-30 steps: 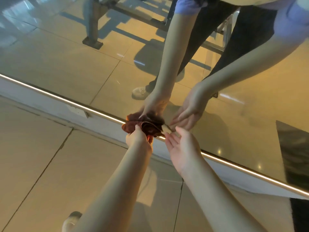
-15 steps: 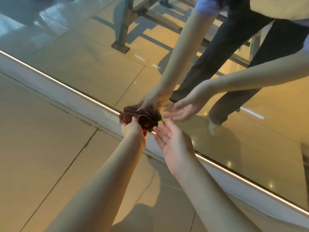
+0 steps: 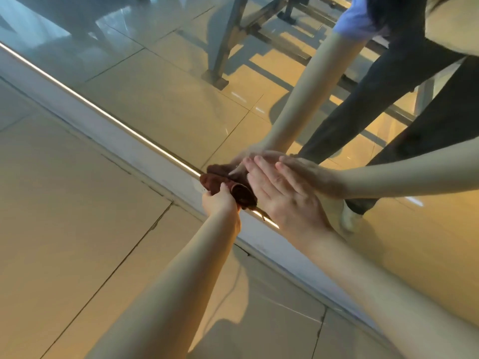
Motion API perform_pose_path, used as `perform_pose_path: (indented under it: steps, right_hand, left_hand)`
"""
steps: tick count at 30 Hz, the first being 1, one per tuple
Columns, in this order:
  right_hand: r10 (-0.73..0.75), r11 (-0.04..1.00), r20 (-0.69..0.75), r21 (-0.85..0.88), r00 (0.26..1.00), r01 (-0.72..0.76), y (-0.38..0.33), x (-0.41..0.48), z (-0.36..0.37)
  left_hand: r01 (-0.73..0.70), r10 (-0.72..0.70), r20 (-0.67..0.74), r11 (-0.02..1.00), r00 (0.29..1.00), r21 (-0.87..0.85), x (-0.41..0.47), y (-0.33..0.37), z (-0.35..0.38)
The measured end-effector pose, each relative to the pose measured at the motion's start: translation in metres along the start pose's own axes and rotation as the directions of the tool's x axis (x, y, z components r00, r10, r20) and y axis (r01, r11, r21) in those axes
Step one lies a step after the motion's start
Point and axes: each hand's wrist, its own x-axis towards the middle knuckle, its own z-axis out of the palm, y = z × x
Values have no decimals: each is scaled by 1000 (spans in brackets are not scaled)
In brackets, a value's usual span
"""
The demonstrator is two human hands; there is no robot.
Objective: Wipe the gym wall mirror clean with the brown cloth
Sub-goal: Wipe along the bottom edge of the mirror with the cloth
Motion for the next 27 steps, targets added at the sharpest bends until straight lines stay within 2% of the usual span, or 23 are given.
perform_pose_path:
  steps: [2,7,11,27]
  right_hand:
    - [-12,998,0,-55,1000,12,3,-1,-2]
    - [60,998,-79,-18,995,-61,16,24,-15]
    - [6,994,-57,-112,998,-12,19,32,-15]
    - [0,1000,-42,-30,999,-1,1,70,-19]
  left_hand:
    - [3,-3,-1,1000,1000,-4,3,5,-3]
    - [-40,40,-21,999,999,1,21,26,-11]
    - [-29,30,-35,1000,999,3,22,32,-11]
    - [-37,33,-97,999,995,-38,45,61,-15]
